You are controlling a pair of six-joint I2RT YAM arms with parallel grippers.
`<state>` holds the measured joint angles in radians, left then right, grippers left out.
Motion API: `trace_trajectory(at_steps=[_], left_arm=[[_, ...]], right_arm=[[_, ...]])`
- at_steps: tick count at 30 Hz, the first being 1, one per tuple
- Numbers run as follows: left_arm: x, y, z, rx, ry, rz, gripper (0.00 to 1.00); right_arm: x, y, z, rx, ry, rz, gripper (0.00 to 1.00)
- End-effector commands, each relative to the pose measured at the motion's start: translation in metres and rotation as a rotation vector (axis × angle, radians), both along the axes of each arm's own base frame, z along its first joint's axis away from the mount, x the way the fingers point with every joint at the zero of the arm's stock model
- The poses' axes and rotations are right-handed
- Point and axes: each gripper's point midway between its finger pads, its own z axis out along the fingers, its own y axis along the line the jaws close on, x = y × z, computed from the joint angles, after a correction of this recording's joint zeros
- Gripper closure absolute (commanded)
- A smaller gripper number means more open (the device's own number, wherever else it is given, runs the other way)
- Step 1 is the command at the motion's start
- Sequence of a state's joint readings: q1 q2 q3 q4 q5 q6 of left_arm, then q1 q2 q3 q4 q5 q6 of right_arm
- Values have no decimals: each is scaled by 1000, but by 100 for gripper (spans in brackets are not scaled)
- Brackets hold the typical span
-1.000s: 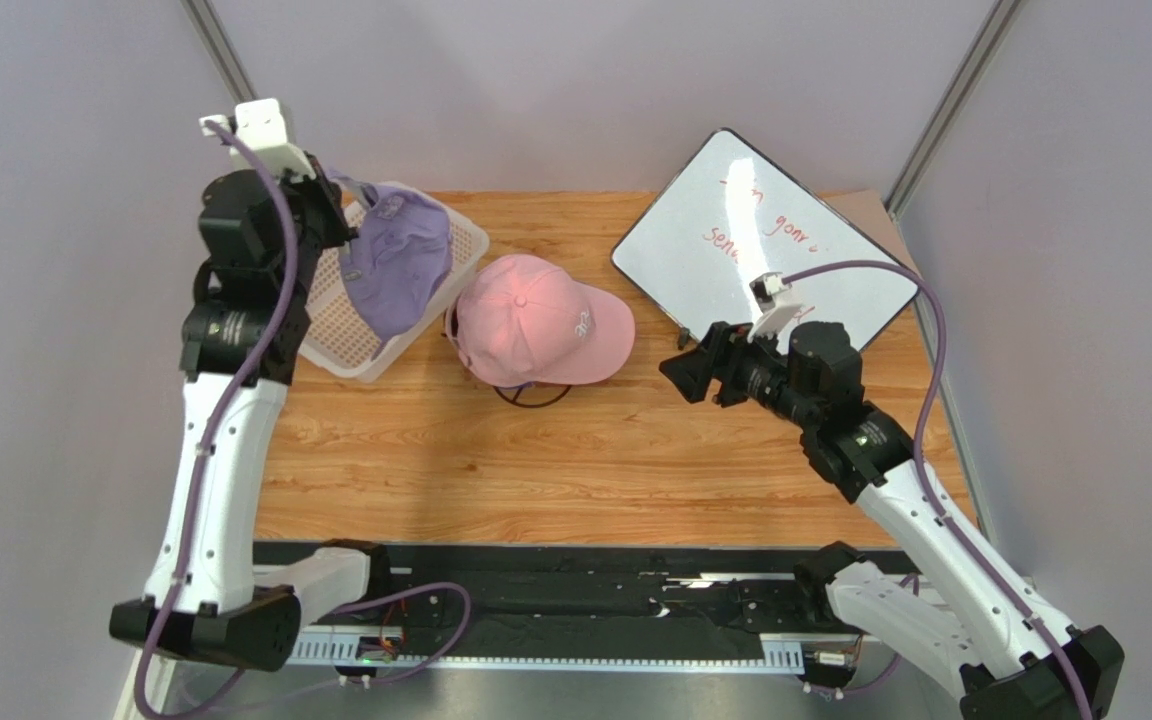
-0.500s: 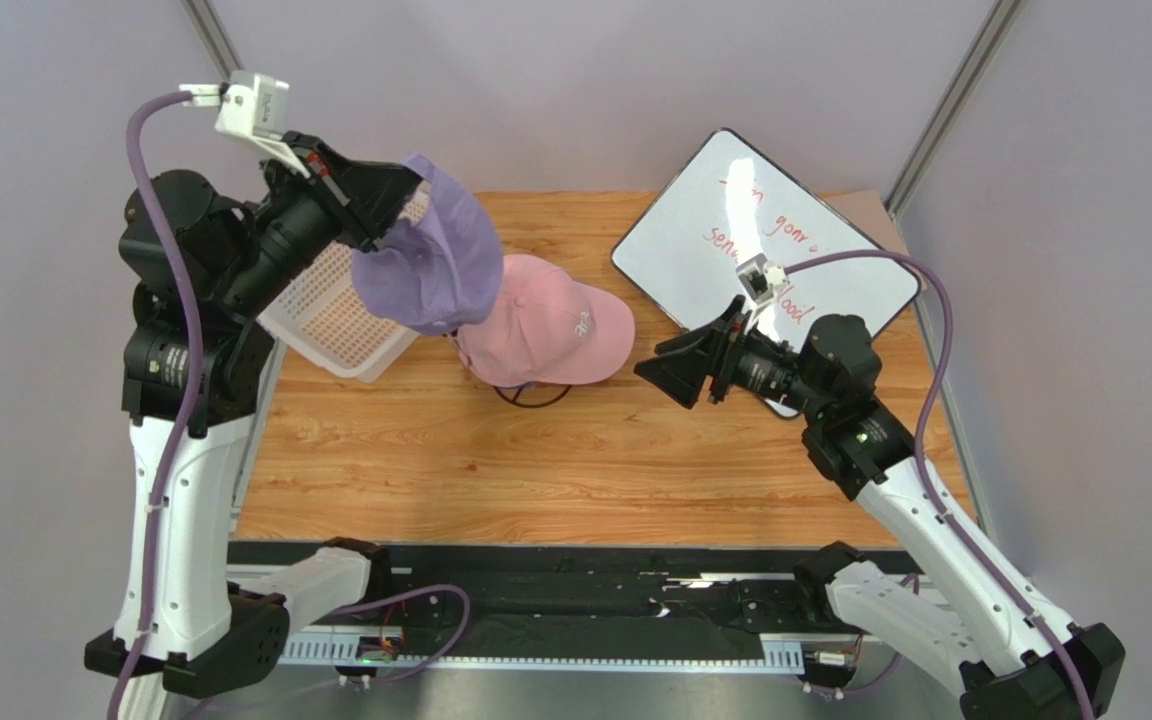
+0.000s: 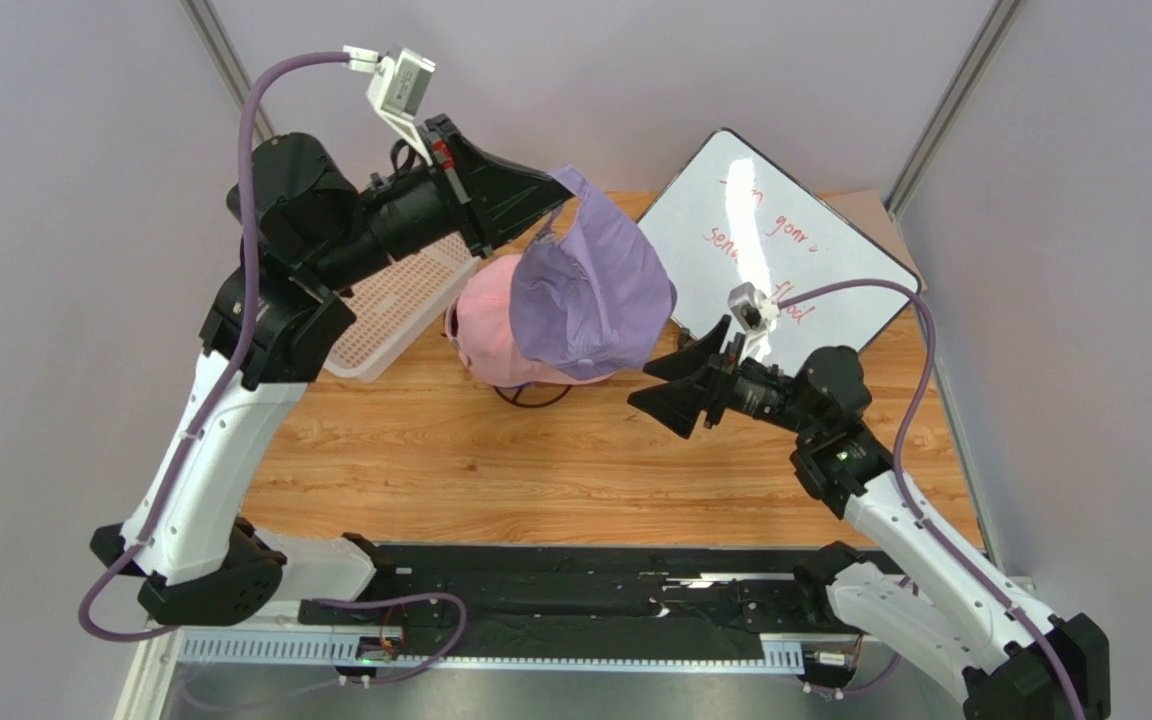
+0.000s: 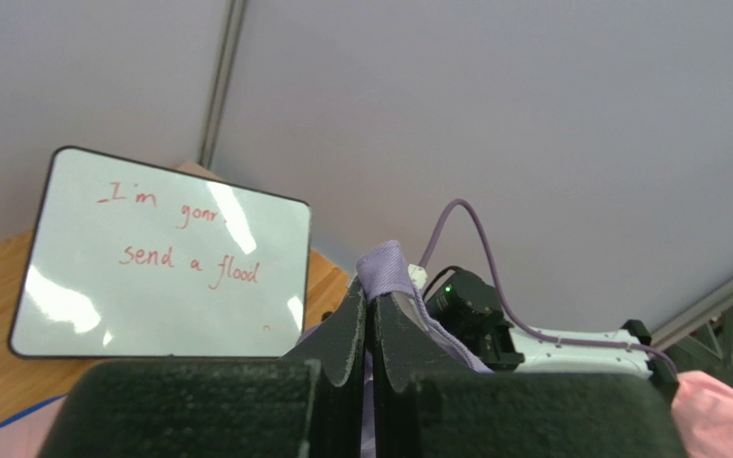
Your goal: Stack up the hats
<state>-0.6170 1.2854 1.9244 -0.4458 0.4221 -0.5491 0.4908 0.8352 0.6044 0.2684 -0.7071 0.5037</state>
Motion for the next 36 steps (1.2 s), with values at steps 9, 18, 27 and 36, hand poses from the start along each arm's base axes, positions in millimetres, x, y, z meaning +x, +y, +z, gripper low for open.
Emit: trace_trajectory(at_steps=[9, 18, 27, 36], left_arm=[[-41, -14, 59, -131, -109, -111, 100], [-51, -15, 65, -137, -122, -128, 100], [-57, -18, 63, -132, -116, -145, 100], [-60, -17, 65, -136, -124, -142, 100]], right_arm=[[0, -13, 47, 148, -308, -93, 20], [12, -18, 69, 160, -454, -164, 20], [-21, -17, 99, 280, -597, -49, 21], [-38, 3, 108, 285, -601, 100, 28]])
